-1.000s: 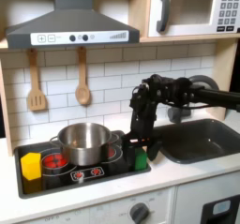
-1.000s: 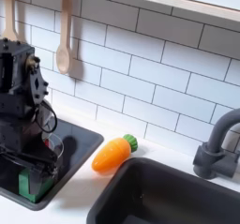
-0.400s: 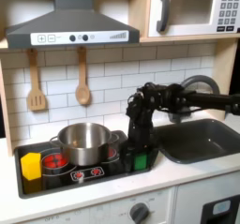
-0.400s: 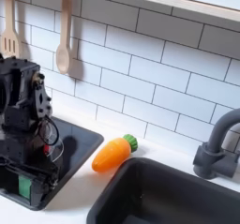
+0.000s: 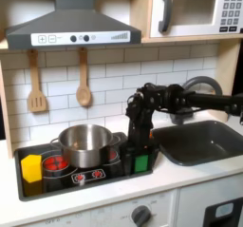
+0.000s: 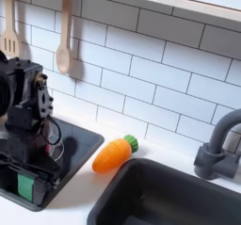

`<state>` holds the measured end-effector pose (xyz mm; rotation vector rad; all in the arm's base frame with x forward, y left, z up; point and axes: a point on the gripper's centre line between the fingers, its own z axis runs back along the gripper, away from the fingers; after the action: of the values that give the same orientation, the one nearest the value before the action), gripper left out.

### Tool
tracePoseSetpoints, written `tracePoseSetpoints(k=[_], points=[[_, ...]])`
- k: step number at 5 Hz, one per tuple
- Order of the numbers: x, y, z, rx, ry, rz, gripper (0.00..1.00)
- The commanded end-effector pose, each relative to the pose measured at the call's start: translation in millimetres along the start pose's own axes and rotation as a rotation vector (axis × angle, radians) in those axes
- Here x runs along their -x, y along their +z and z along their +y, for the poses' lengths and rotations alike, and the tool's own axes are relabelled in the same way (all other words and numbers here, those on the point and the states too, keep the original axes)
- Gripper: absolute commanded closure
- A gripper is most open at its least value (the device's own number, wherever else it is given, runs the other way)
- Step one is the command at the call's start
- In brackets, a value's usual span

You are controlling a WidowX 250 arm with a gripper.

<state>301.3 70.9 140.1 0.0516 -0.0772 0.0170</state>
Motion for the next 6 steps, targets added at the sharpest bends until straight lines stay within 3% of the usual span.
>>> tracePoseSetpoints(k=[1,2,5,6], points=[[-5,5.6,0.7,0.003,-0.015,-0.019,0.0],[-4,5.9,1.4,0.015,-0.01,-0.023,1.0],[-7,22.5,-3.5,0.06,-0.02,-0.063,1.0],[-12,46.0,2.6,0.072,0.003,-0.115,1.0]])
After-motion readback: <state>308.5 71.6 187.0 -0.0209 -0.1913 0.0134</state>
